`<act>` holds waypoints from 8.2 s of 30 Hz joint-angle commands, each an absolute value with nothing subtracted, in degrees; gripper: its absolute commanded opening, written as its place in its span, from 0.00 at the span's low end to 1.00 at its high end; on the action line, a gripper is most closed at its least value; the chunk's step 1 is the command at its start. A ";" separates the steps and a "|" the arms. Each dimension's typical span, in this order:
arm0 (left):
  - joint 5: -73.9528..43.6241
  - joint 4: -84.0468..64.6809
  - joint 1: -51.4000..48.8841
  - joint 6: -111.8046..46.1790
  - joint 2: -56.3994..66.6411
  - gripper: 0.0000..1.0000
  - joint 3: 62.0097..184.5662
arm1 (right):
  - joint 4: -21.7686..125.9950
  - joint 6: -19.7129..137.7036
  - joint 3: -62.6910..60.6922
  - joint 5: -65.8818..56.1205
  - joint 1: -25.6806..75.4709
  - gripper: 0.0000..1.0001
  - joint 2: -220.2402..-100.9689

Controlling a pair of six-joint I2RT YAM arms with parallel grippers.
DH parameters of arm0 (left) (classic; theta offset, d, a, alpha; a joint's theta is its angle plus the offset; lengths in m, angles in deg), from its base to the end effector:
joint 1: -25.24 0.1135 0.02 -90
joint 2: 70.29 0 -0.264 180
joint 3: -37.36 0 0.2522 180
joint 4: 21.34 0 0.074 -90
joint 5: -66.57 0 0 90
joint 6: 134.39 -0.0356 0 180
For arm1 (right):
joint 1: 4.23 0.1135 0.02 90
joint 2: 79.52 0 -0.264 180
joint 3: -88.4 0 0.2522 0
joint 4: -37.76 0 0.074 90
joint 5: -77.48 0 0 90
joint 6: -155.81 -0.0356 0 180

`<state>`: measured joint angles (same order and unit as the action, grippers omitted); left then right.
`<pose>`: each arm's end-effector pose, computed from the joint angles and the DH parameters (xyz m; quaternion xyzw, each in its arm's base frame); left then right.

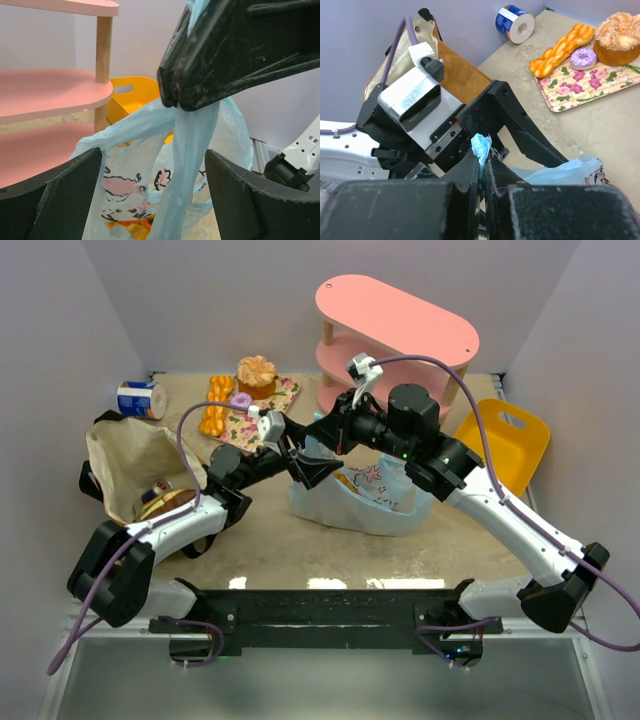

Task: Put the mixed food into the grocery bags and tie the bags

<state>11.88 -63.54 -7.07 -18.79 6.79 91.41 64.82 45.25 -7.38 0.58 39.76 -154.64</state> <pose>0.2344 -0.1726 0.3060 0.2791 0.5368 -0.5297 0.5944 0.2075 0.2115 0.4455 -0.2248 0.7097 0.4255 0.5145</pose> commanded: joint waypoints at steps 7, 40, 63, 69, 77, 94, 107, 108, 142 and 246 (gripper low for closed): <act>3.48 -69.02 -7.02 -20.30 8.21 0.86 92.78 | 62.68 44.54 -7.54 3.21 40.06 0.05 -152.56; 7.08 -63.65 -9.83 -27.78 11.01 0.53 95.42 | 63.38 44.54 -7.46 2.68 39.98 0.06 -152.91; -0.40 -34.39 -9.83 -19.96 8.73 0.00 101.92 | 94.50 67.48 -6.85 -7.70 39.19 0.99 -142.54; 0.13 -33.42 -9.74 -19.61 9.52 0.00 102.45 | 91.86 70.29 -4.29 -2.60 39.27 0.98 -146.23; 0.30 -30.35 -9.83 -20.05 10.05 0.00 104.11 | 88.69 70.65 -2.53 -5.05 39.27 0.93 -151.14; -4.78 -13.92 -9.30 -28.03 13.21 0.00 113.50 | 84.75 62.05 -10.26 -17.33 39.27 0.00 -146.70; -12.09 -9.07 -7.54 -32.61 14.18 0.00 111.86 | 72.88 53.77 5.01 -41.54 39.27 0.00 -127.78; -11.39 -10.38 -7.45 -32.70 14.09 0.00 111.42 | 71.92 54.20 5.46 -40.13 39.27 0.00 -127.78; 27.28 -7.67 -10.62 -44.39 11.72 0.48 115.45 | 61.71 60.89 1.42 -10.76 38.31 0.00 -145.44; 31.95 -29.73 -11.76 -32.88 16.11 0.00 108.07 | 45.98 36.19 12.31 21.85 26.97 0.27 -150.72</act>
